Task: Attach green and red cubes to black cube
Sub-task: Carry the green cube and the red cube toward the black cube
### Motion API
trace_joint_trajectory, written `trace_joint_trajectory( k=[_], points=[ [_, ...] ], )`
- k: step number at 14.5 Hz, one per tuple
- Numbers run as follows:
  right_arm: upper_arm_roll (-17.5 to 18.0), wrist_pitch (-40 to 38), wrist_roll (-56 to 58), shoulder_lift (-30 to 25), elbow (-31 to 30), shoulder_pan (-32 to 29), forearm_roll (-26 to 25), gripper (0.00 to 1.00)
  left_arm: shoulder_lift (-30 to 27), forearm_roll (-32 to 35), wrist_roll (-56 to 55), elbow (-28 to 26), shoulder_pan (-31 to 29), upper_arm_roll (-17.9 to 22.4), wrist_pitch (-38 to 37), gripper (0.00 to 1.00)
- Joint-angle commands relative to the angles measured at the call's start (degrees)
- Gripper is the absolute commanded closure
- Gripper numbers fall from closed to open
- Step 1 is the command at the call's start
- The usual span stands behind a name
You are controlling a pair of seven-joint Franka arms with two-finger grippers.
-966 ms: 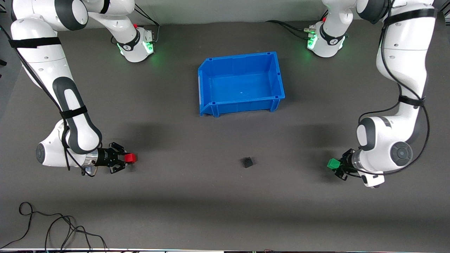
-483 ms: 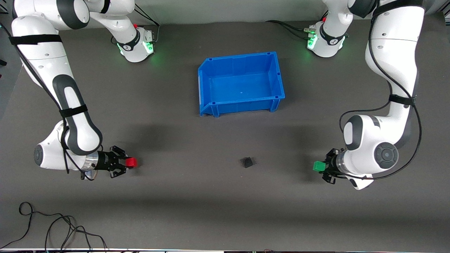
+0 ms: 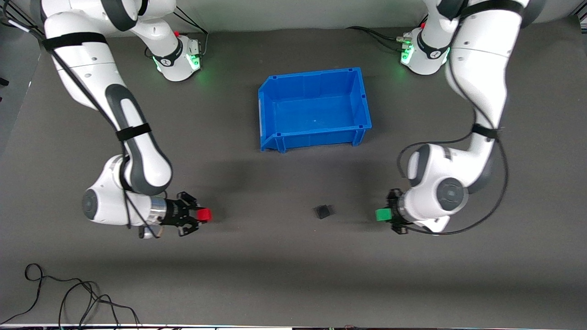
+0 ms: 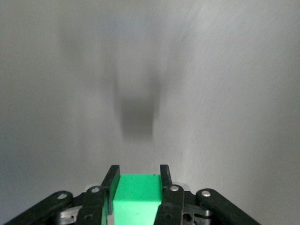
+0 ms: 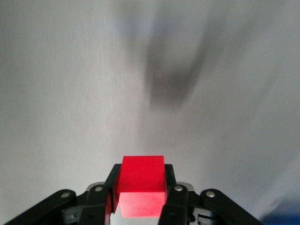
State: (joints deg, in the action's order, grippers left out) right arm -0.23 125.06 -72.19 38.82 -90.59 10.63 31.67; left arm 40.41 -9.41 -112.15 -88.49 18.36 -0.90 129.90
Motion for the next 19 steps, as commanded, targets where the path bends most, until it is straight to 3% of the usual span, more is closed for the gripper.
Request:
trace_joint_trajectory(
  k=[1, 4, 8, 19],
  points=[
    [-0.65, 2.02, -2.95, 0.91, 1.64, 4.2, 3.74, 0.73, 2.39, -0.08, -12.88, -0.01, 3.96, 0.99, 5.61, 1.0],
    [-0.65, 6.94, -6.11, 3.1, 3.04, 9.3, 4.8, 0.73, 3.28, 0.36, -21.86, -2.56, 7.3, 1.16, 8.8, 1.0],
    [-0.74, 7.83, -7.43, 8.19, 8.75, 14.84, 4.19, 0.72, 3.19, 0.71, -27.32, -3.44, 10.99, 1.34, 9.23, 1.0],
    [-1.09, 12.67, -7.17, 17.16, 18.59, 23.03, 1.2, 0.72, 4.41, 0.27, -29.01, -2.22, 13.02, 1.34, 12.84, 1.0]
  ],
)
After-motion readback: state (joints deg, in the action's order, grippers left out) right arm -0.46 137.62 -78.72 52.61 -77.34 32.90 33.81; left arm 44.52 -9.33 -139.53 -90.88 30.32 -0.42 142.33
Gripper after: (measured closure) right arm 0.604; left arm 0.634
